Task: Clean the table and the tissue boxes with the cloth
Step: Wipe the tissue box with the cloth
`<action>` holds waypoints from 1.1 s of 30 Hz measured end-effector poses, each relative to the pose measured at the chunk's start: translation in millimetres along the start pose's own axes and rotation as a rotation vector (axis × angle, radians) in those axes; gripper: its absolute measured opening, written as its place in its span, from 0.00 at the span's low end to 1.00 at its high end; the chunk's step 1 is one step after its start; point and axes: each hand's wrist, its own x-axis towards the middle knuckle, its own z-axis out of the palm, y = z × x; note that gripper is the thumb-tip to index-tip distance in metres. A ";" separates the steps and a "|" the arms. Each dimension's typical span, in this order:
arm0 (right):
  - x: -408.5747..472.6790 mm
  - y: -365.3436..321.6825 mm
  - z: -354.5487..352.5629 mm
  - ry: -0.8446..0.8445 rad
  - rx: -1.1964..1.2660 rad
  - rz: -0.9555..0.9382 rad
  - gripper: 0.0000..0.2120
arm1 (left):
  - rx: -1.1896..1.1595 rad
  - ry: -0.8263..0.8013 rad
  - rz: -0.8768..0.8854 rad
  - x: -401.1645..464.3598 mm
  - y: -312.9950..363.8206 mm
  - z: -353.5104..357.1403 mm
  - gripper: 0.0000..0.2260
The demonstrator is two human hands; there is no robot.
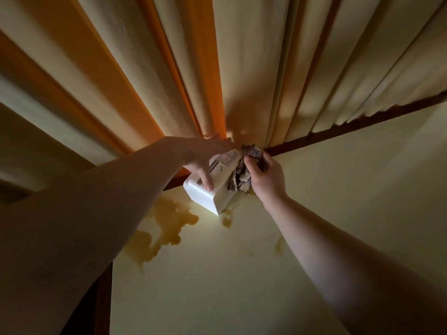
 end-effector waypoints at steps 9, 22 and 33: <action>-78.7 2.5 40.3 -0.019 0.212 -0.020 0.21 | -0.171 0.029 0.011 -1.8 -8.9 12.1 0.67; -47.3 28.2 37.7 -0.097 0.269 0.274 0.09 | -0.151 0.052 -0.029 -3.8 -2.0 14.9 0.66; 7.4 23.1 34.4 -0.158 0.232 0.364 0.12 | -0.105 0.056 -0.091 -19.0 18.2 9.5 0.62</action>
